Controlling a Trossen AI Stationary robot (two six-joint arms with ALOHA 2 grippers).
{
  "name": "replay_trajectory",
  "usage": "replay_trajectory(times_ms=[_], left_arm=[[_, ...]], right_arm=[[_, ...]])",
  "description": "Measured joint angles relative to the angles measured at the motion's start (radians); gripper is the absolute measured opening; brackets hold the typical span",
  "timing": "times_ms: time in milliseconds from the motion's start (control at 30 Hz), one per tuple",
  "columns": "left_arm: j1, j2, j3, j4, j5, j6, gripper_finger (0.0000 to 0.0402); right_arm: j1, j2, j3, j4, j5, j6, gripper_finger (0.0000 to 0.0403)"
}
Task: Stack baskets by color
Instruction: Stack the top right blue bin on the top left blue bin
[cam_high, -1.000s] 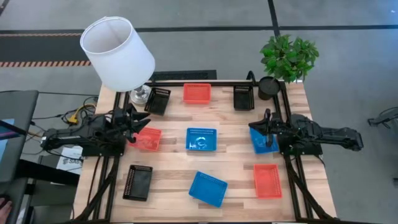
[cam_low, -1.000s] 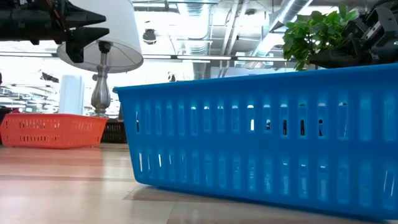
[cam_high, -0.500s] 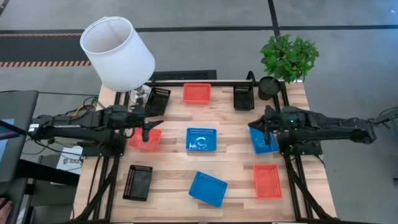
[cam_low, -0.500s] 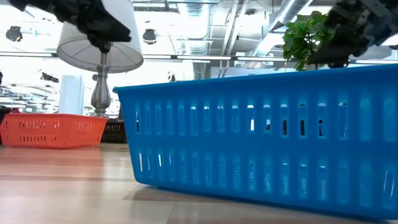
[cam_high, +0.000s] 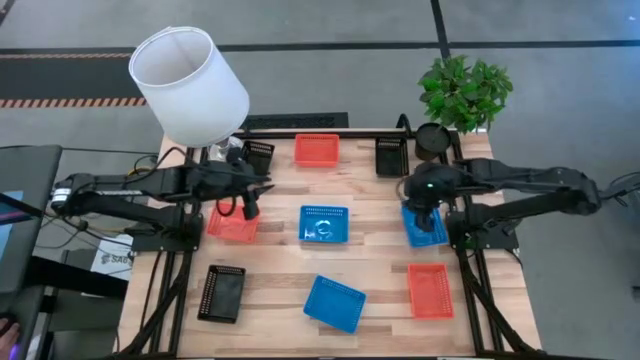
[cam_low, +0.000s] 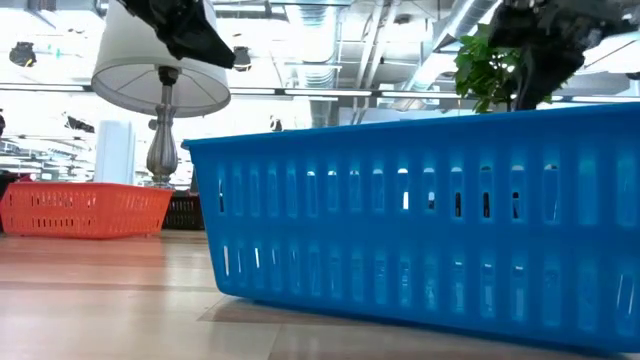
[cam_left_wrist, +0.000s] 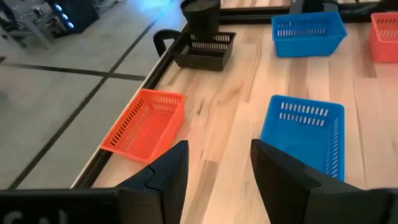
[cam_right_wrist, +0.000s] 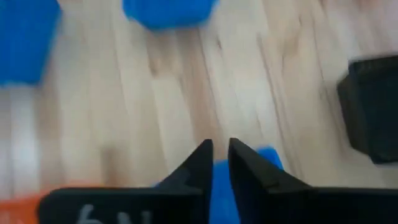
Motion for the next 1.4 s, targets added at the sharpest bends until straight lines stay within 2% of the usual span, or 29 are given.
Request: replay_trajectory(times_ms=[167,300,433,767,1200,1300,1400], left_arm=[[0.0,0.012,0.001,-0.007,0.023,-0.001,0.0184],[0.0,0.013,0.001,-0.016,0.027,-0.005,0.0189],[0.0,0.014,0.001,-0.029,0.055,-0.029,0.019],[0.0,0.014,0.001,-0.028,0.072,-0.048,0.019],[0.0,0.013,0.001,-0.052,0.072,-0.065,0.019],[0.0,0.013,0.001,-0.051,0.073,-0.064,0.019],[0.0,0.013,0.001,-0.05,0.073,-0.064,0.019]], right_arm=[[-0.055,0.133,0.004,-0.098,0.068,-0.179,0.0164],[-0.11,0.215,-0.008,-0.094,0.071,-0.325,0.0223],[-0.171,0.261,-0.012,-0.093,0.052,-0.426,0.0252],[-0.297,0.311,-0.027,-0.052,-0.01,-0.572,0.0249],[-0.31,0.346,-0.167,0.112,0.007,-0.598,0.0246],[-0.31,0.346,-0.188,0.128,0.007,-0.6,0.0229],[-0.31,0.346,-0.203,0.127,0.007,-0.601,0.0191]])
